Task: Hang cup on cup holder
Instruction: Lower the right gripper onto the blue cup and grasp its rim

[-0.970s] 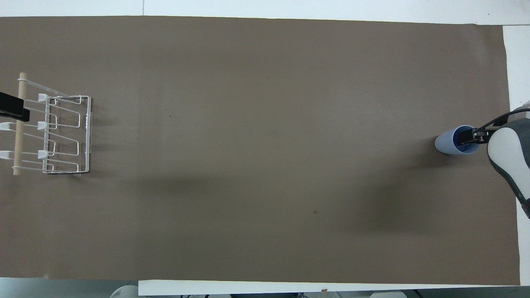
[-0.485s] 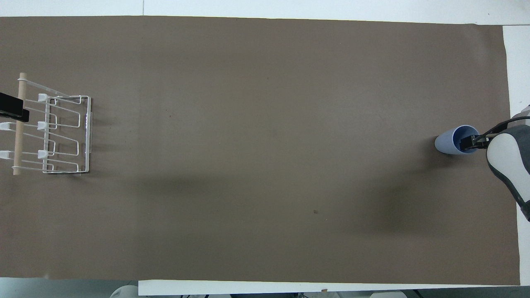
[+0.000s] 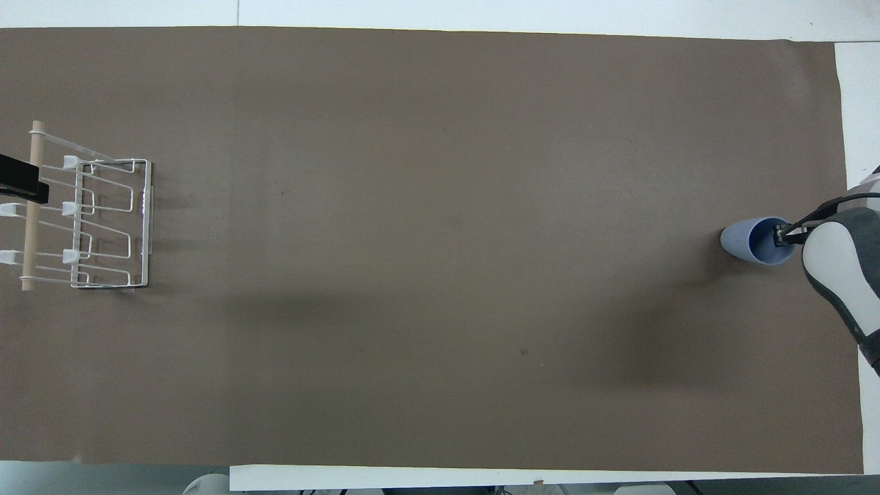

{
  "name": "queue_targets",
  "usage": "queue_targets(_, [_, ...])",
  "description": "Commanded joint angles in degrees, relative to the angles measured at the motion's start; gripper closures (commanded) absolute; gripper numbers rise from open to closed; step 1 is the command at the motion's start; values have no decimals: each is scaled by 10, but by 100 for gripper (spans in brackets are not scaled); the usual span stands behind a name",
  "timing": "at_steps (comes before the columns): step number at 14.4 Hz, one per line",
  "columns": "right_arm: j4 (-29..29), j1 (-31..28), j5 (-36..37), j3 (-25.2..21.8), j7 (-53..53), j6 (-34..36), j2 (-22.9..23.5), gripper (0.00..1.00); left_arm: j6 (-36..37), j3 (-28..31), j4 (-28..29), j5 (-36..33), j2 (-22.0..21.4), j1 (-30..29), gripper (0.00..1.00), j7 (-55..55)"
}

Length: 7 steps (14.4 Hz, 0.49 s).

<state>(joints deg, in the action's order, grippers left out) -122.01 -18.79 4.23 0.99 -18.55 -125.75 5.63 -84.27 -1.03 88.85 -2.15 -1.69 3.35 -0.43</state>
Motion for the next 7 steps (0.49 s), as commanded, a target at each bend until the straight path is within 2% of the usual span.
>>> queue_targets(1, [-10, 0, -7, 1, -12, -15, -8, 100, 30, 1, 4, -11, -6, 0, 0, 0])
queue_targets(3, [11, 0, -7, 2, -14, 1, -4, 100, 44, 2, 11, -12, -11, 0, 0, 2])
queue_targets(4, [31, 0, -7, 8, -15, 35, -4, 100, 43, 2, 12, -12, -13, 0, 0, 1])
queue_targets(6, [81, -1, -13, 26, -15, 131, -6, 100, 45, 3, 18, -11, -17, -4, 0, -9])
queue_targets(7, [108, -1, -60, 49, -13, 196, -11, 100, 48, 2, 21, -11, -17, -13, 0, -18])
